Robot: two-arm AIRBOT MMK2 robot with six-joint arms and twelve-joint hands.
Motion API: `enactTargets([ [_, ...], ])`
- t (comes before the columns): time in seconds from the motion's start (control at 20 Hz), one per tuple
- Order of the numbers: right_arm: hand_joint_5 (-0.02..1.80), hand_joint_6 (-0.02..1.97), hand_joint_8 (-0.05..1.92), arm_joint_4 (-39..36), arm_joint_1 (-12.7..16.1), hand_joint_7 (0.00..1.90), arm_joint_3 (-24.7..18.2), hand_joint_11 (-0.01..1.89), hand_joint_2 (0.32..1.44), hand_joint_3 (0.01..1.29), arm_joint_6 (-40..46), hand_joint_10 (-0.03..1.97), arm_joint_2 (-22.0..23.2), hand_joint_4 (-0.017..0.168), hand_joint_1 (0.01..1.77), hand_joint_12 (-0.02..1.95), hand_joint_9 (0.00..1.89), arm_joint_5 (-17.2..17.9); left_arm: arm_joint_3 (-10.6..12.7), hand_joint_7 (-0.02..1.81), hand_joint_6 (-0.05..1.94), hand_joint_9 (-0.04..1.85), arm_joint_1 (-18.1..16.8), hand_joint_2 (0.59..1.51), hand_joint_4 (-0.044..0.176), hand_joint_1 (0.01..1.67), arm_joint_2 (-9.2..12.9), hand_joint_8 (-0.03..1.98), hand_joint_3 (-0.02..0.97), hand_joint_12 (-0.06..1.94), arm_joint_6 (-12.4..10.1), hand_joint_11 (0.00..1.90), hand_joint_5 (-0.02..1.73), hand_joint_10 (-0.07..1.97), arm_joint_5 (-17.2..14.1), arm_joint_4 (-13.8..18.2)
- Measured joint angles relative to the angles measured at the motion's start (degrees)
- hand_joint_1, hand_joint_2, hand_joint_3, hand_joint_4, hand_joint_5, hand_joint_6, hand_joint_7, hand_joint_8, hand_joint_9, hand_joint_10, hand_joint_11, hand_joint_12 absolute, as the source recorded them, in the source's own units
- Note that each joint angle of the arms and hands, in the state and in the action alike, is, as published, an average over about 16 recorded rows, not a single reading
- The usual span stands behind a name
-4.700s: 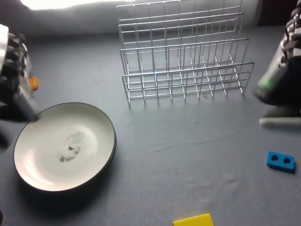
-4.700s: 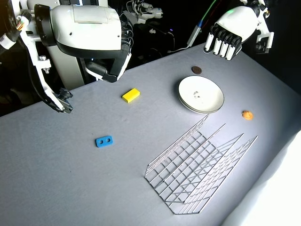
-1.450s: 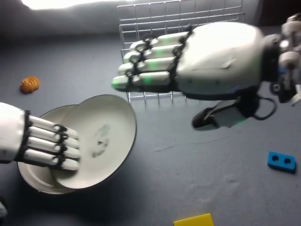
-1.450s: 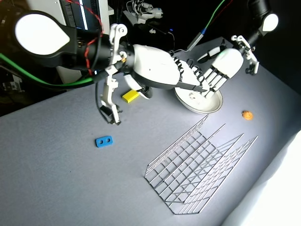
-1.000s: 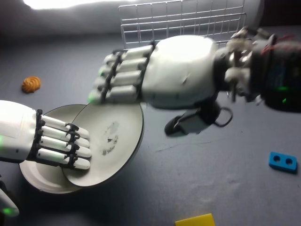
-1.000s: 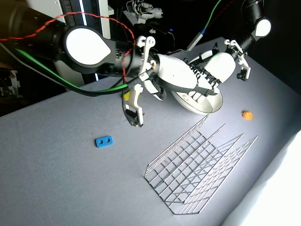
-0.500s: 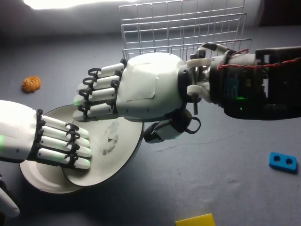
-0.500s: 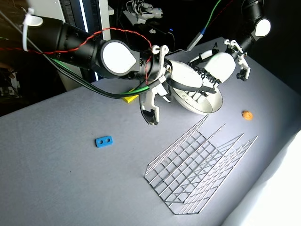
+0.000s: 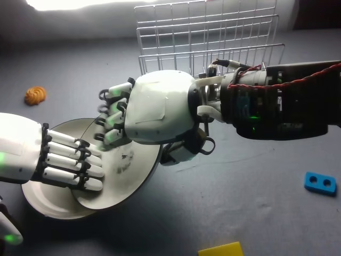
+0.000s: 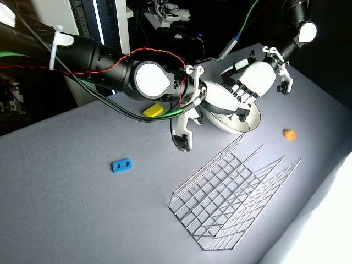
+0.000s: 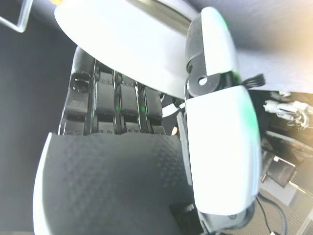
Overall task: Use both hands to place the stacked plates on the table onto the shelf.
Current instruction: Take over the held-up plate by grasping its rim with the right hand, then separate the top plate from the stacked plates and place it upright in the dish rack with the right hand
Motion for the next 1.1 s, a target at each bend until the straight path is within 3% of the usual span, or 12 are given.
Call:
enactTargets([
  [0.4,0.76,0.29,0.11,-0.4,-0.4,0.85,2.3,0.60,0.96,0.02,-1.2,0.04,-2.5,-0.006,1.11,1.10,0.94,1.9,0.1,-0.01,-0.01,0.02,-0.4,1.089,-0.002,0.02,0.0,-0.02,0.020,0.01,-0.2,0.02,0.03,0.01,-0.2,0.1],
  [0.65,0.85,0.50,0.27,-0.5,-0.3,0.99,2.6,0.85,0.92,0.02,-1.5,0.02,-3.0,-0.009,1.11,1.06,1.16,3.0,0.6,0.00,0.00,0.02,-1.3,1.089,0.000,0.02,0.1,-0.01,0.021,0.01,-0.7,0.02,0.03,0.01,-0.5,-0.1],
  [0.85,0.86,0.69,0.49,-0.3,0.0,1.03,2.5,0.93,0.90,0.02,-1.4,0.02,-3.1,-0.007,1.11,1.07,1.27,3.5,1.2,0.01,0.00,0.02,-2.6,1.090,0.000,0.02,0.7,0.00,0.021,0.01,-1.5,0.02,0.03,0.01,-0.9,-1.1],
  [1.1,0.88,0.78,0.69,0.0,0.9,1.03,2.3,0.91,0.90,0.02,-0.8,0.02,-3.1,0.000,1.12,1.13,1.31,3.2,2.0,0.02,0.01,0.02,-5.0,1.091,0.001,0.02,2.2,0.01,0.021,0.01,-2.8,0.02,0.04,0.01,-1.6,-2.3],
])
